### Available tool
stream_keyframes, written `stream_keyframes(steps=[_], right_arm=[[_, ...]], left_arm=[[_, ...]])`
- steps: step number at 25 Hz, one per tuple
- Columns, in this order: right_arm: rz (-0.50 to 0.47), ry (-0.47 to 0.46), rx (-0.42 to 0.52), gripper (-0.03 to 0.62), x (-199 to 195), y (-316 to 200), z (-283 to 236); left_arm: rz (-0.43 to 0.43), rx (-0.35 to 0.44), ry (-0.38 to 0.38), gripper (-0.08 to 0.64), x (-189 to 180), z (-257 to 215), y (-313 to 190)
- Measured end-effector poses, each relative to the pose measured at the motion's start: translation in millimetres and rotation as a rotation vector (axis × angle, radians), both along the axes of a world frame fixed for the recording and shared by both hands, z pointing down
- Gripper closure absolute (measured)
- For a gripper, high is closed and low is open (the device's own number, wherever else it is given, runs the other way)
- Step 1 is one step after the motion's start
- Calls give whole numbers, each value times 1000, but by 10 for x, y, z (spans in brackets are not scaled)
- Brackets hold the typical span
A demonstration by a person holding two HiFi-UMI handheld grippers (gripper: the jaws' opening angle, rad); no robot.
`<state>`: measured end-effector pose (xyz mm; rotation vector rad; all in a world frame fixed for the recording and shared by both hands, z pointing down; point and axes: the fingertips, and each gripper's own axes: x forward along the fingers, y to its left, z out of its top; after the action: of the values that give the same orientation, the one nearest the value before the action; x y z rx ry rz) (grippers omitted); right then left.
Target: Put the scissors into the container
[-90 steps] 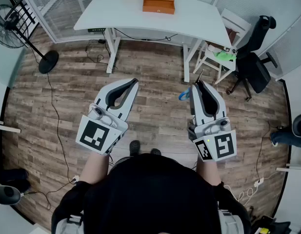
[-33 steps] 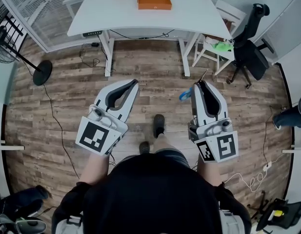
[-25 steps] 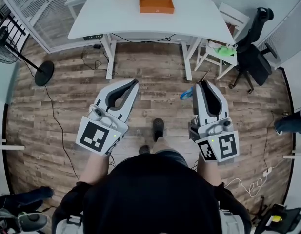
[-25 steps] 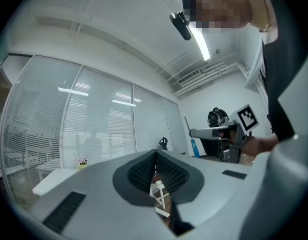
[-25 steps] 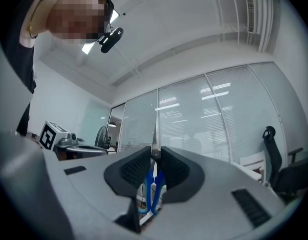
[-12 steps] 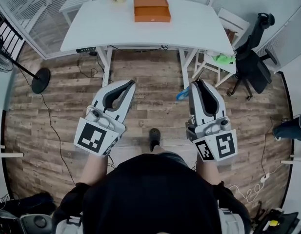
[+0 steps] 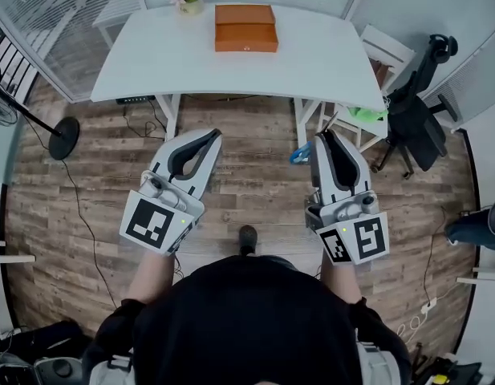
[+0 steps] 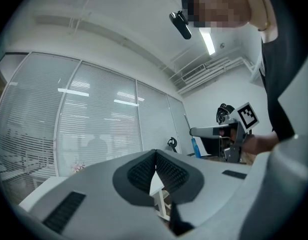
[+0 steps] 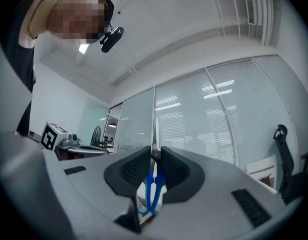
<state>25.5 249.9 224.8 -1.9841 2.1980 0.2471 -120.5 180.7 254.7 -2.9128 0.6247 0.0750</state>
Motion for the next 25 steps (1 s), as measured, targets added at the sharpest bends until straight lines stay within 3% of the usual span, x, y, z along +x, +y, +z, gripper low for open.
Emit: stream_keyframes(steps=[12, 25], right_arm=[[-46, -3, 10, 525, 525, -483, 1], [-64, 51, -18, 523, 477, -651, 99]], left_arm=[[-45, -7, 10, 548, 507, 32, -412], [-56, -37, -2, 548, 564, 122, -541]])
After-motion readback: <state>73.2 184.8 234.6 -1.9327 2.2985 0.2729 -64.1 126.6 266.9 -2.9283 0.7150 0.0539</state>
